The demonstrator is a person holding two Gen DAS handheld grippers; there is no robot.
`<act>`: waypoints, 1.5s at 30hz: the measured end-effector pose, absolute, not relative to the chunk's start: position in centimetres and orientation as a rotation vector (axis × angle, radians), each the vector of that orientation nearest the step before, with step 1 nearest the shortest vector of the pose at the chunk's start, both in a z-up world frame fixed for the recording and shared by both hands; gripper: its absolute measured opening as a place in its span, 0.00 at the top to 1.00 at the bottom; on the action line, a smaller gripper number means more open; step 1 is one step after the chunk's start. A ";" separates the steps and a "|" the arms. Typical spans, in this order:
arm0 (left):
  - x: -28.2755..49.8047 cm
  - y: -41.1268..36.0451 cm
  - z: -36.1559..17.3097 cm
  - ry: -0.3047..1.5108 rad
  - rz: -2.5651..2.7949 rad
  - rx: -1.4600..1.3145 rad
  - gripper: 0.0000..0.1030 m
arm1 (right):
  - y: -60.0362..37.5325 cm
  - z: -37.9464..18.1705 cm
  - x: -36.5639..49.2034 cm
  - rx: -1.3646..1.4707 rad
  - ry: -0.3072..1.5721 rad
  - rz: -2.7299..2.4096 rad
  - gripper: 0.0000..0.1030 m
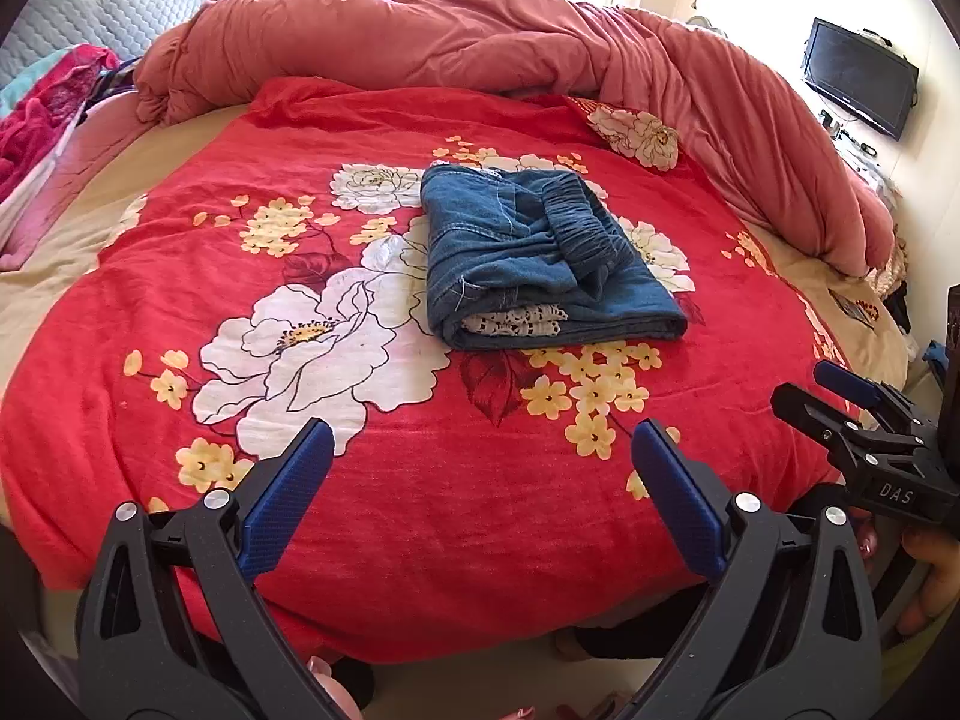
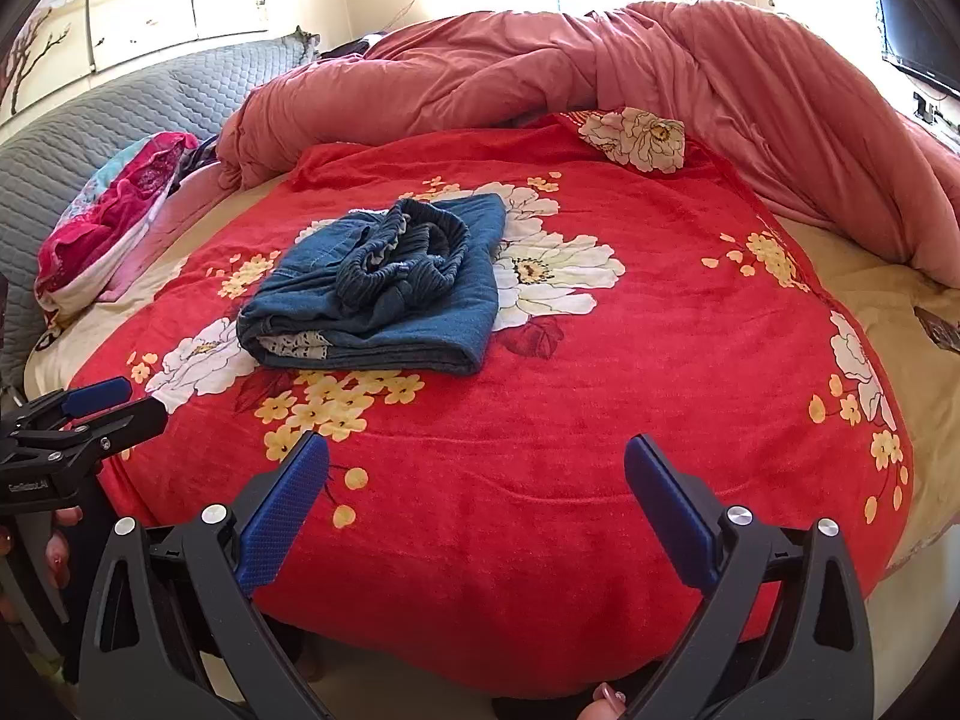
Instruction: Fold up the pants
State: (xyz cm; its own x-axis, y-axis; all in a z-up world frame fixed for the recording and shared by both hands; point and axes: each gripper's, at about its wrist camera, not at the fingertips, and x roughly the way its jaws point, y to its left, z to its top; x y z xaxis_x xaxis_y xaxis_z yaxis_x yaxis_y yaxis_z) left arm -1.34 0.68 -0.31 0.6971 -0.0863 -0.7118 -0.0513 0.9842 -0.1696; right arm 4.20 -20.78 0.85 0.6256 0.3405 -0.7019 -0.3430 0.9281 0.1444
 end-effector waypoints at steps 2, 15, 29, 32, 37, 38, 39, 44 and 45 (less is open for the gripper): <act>-1.4 0.8 -0.3 0.799 -0.019 -0.183 0.09 | -20.7 1.0 4.2 -0.003 0.802 0.393 0.05; -1.5 1.0 -0.1 0.803 -0.002 -0.179 0.09 | -20.5 1.1 4.2 -0.002 0.802 0.397 0.05; -1.5 1.1 -0.1 0.805 0.014 -0.179 0.09 | -20.2 1.2 4.3 -0.007 0.805 0.400 0.05; -1.5 1.1 -0.1 0.804 0.013 -0.180 0.09 | -20.2 1.2 4.2 -0.003 0.805 0.399 0.05; -1.5 1.1 -0.1 0.804 0.013 -0.180 0.09 | -20.2 1.2 4.3 -0.004 0.805 0.400 0.05; -1.5 1.1 -0.1 0.805 0.012 -0.181 0.09 | -20.2 1.2 4.3 -0.006 0.805 0.399 0.05; -1.5 1.1 -0.1 0.805 0.010 -0.181 0.09 | -20.2 1.2 4.2 -0.005 0.804 0.399 0.05; -1.5 1.1 -0.2 0.808 0.014 -0.180 0.09 | -20.2 1.3 4.3 -0.005 0.804 0.401 0.05; -1.5 1.1 -0.2 0.809 0.015 -0.180 0.09 | -20.1 1.3 4.3 -0.005 0.804 0.400 0.05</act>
